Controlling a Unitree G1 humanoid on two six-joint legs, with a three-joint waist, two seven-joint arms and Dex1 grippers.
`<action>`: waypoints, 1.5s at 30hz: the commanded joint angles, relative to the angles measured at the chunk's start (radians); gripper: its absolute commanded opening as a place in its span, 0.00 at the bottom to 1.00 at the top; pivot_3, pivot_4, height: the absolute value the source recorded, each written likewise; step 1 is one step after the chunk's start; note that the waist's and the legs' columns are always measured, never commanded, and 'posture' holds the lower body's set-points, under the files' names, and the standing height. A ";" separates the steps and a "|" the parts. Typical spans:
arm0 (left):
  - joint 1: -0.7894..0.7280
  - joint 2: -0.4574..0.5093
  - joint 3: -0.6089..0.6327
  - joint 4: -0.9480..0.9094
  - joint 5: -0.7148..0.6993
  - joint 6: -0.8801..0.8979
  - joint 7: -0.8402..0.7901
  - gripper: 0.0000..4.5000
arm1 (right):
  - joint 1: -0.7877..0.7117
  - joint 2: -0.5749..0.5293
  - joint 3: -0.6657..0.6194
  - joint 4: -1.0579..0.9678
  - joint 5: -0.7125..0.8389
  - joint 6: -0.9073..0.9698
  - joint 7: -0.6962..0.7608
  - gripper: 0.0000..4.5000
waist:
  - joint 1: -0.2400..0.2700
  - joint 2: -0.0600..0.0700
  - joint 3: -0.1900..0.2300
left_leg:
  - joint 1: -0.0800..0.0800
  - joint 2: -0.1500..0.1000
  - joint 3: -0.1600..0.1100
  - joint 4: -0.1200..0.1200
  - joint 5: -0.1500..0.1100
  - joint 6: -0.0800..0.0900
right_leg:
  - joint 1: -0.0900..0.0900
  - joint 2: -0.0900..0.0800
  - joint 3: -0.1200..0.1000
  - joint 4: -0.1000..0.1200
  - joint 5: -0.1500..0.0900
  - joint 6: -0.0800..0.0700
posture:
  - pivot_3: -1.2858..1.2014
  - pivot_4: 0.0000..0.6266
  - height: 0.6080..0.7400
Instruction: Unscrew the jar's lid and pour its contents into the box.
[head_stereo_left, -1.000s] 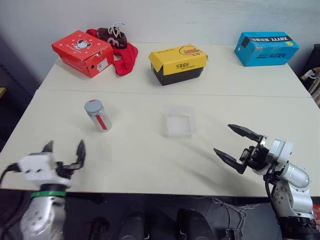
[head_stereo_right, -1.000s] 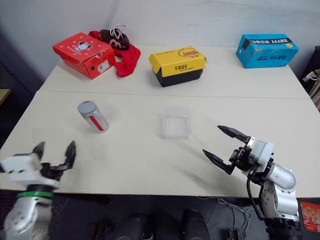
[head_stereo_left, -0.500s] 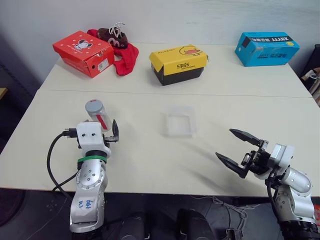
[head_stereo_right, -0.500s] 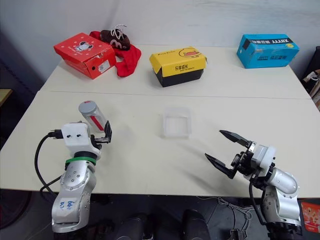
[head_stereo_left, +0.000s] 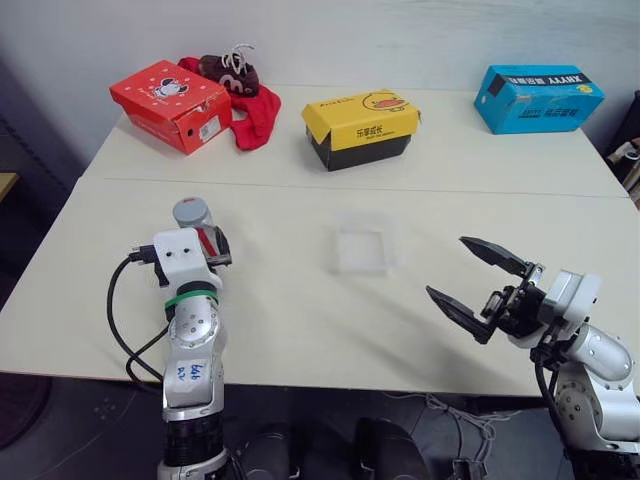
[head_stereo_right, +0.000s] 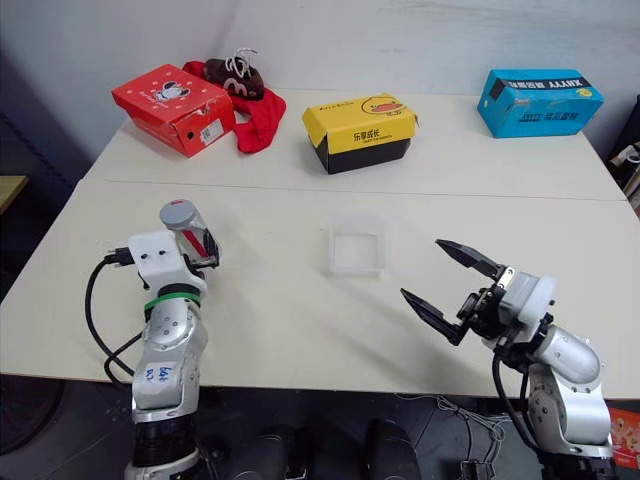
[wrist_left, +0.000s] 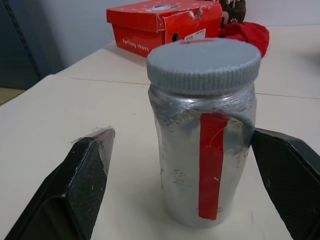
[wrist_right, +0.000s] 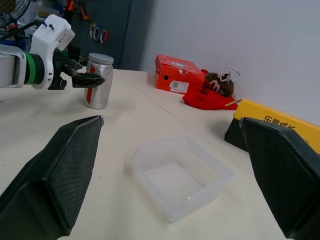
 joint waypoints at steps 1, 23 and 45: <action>-0.034 -0.004 -0.008 0.027 0.009 -0.059 0.010 1.00 | 0.002 -0.008 -0.013 -0.048 0.003 0.007 -0.024 1.00 | -0.001 0.000 0.000 | 0.000 0.000 0.000 0.000 0.001 0.002 | 0.000 0.000 0.000 0.000 0.000 0.000 | 0.52 0.24 1.00; -0.156 0.033 -0.010 0.237 0.053 -0.212 0.054 1.00 | 0.077 0.009 -0.048 0.054 0.020 -0.105 0.042 1.00 | -0.001 -0.001 0.001 | 0.000 0.000 0.001 -0.001 0.001 0.003 | 0.000 0.000 0.000 -0.001 0.000 0.000 | 0.52 0.24 1.00; -0.147 0.189 0.066 0.214 -0.224 -0.367 -0.331 0.52 | 0.100 0.012 -0.075 0.059 0.055 -0.070 0.017 1.00 | -0.004 -0.001 0.000 | 0.000 0.000 0.001 -0.001 -0.001 -0.002 | -0.001 0.000 0.000 -0.001 0.000 0.000 | 0.52 0.24 1.00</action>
